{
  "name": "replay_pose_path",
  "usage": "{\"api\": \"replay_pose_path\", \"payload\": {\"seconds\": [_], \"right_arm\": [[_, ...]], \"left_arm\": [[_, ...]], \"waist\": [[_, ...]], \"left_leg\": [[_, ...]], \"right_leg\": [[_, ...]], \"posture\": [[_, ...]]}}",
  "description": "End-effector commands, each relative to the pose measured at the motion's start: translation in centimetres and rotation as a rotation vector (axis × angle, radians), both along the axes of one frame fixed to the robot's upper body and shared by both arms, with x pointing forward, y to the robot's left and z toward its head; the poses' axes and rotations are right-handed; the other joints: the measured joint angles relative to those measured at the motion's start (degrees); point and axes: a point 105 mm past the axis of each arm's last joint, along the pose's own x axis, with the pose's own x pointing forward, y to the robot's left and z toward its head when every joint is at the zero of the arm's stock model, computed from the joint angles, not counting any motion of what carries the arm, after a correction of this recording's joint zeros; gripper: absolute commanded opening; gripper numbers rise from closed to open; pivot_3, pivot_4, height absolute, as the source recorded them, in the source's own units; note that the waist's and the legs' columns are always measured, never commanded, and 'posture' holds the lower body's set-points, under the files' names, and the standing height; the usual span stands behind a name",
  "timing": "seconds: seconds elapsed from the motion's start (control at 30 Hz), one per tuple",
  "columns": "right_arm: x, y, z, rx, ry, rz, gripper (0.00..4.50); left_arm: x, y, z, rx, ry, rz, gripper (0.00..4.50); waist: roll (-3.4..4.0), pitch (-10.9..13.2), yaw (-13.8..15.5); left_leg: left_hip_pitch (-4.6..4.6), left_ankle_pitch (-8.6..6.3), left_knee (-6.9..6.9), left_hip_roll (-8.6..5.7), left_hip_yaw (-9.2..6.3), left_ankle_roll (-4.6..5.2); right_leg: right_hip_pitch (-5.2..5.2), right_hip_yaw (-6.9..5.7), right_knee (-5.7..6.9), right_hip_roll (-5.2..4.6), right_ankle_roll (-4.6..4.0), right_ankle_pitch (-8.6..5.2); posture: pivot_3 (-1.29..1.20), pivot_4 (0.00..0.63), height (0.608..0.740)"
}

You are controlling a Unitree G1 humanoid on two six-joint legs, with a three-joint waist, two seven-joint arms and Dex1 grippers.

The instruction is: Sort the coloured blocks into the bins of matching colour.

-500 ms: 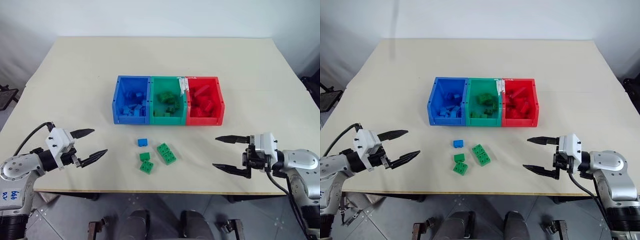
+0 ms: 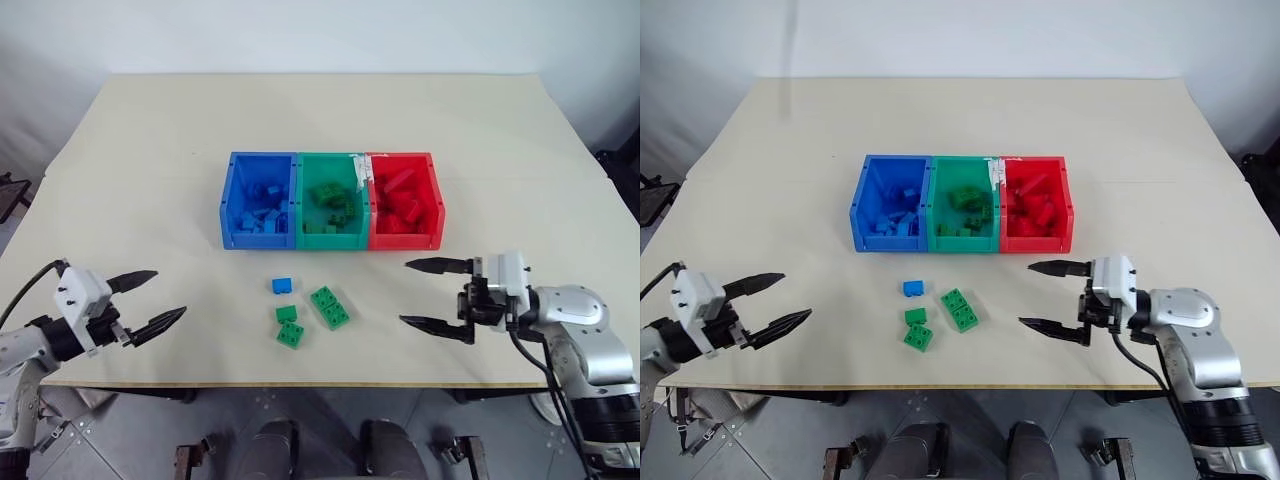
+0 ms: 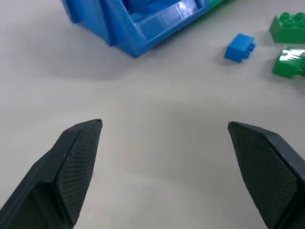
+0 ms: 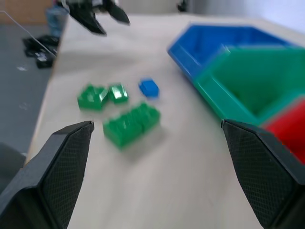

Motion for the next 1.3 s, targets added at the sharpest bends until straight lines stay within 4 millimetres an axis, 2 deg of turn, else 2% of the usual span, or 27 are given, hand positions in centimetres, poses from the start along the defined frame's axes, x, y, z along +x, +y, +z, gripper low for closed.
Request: {"api": "replay_pose_path", "payload": {"seconds": [0.03, 0.13, 0.23, 0.37, 0.53, 0.7, 0.8, 0.87, 0.97, 1.13, 1.3], "right_arm": [[-0.2, 0.6, 1.1, 0.017, -0.04, 0.02, 4.5], [-0.2, -0.1, 1.1, 0.007, -0.04, 0.0, 4.5], [-0.4, -1.5, 0.8, -0.015, -0.039, -0.049, 4.5], [-1.4, -3.7, 0.2, -0.052, -0.027, -0.132, 4.5], [-3.0, -6.0, -0.5, -0.073, -0.012, -0.254, 4.5], [-4.3, -7.4, -1.2, -0.09, 0.007, -0.356, 4.5], [-5.4, -7.9, -1.4, -0.085, 0.01, -0.416, 4.5], [-6.1, -8.0, -1.4, -0.074, 0.018, -0.449, 4.5], [-7.1, -7.9, -1.6, -0.065, 0.042, -0.48, 4.5], [-8.5, -7.7, -1.9, -0.062, 0.096, -0.511, 4.5], [-8.7, -7.7, -1.8, -0.058, 0.101, -0.532, 4.5]], "left_arm": [[-0.5, 0.0, 0.9, 0.006, -0.054, -0.007, 4.48], [-0.2, -1.3, 1.4, 0.01, -0.07, -0.054, 4.48], [0.2, -4.4, 1.6, 0.059, -0.068, -0.19, 4.48], [0.9, -9.6, 2.2, 0.125, -0.013, -0.393, 4.48], [0.8, -16.2, 2.9, 0.155, -0.039, -0.703, 4.48], [2.0, -20.8, 2.0, 0.207, -0.064, -0.86, 4.48], [2.8, -23.7, 1.2, 0.333, -0.115, -0.993, 4.48], [3.8, -24.8, 1.0, 0.407, -0.135, -1.049, 4.48], [4.6, -25.4, 0.6, 0.481, -0.133, -1.111, 4.48], [5.2, -25.6, -0.5, 0.619, -0.088, -1.205, 4.48], [5.3, -25.8, -1.0, 0.673, -0.075, -1.257, 4.48]], "waist": [[0.0, 0.0, 0.4], [-0.01, 0.0, 0.9], [0.0, 0.0, 1.6], [0.0, 0.0, 1.8], [0.06, 0.0, 1.3], [0.07, 0.0, 1.4], [0.05, 0.0, 1.8], [0.04, 0.0, 1.9], [0.04, 0.0, 1.7], [0.04, 0.0, 1.5], [0.03, 0.0, 1.6]], "left_leg": [[0.0, 0.0, 0.02, -0.01, -0.04, 0.0], [-0.01, -0.01, 0.05, -0.06, -0.09, 0.01], [-0.01, -0.01, 0.05, -0.06, -0.09, 0.0], [-0.03, 0.0, 0.09, -0.1, -0.14, 0.01], [-0.01, 0.0, -0.01, -0.05, 0.0, 0.0], [-0.02, 0.02, 0.06, -0.26, 0.11, 0.02], [-0.05, 0.04, 0.16, -0.31, 0.13, 0.06], [-0.08, 0.04, 0.26, -0.35, 0.1, 0.07], [-0.11, 0.04, 0.3, -0.34, 0.1, 0.08], [-0.09, 0.04, 0.26, -0.32, 0.1, 0.09], [-0.1, 0.03, 0.36, -0.33, 0.06, 0.11]], "right_leg": [[0.02, -0.02, -0.04, -0.01, -0.01, 0.0], [0.03, -0.03, -0.09, -0.04, -0.03, 0.02], [0.03, -0.03, -0.1, -0.04, -0.04, 0.02], [0.07, -0.05, -0.08, -0.04, -0.07, 0.04], [0.04, -0.04, 0.02, 0.03, -0.08, 0.05], [0.06, -0.05, 0.04, 0.06, -0.07, 0.05], [0.1, -0.07, 0.07, 0.06, -0.07, 0.05], [0.14, -0.09, 0.07, 0.06, -0.04, 0.06], [0.14, -0.1, 0.05, 0.08, -0.03, 0.06], [0.11, -0.08, 0.08, 0.09, -0.03, 0.06], [0.12, -0.08, 0.14, 0.09, -0.03, 0.06]], "posture": [[0.0, 0.15, 0.74], [0.0, 0.15, 0.74], [0.0, 0.15, 0.74], [0.0, 0.15, 0.74], [0.0, 0.15, 0.74], [0.0, 0.15, 0.74], [0.0, 0.15, 0.74], [0.0, 0.15, 0.74], [0.0, 0.15, 0.74], [0.0, 0.15, 0.74], [0.0, 0.15, 0.74]]}}
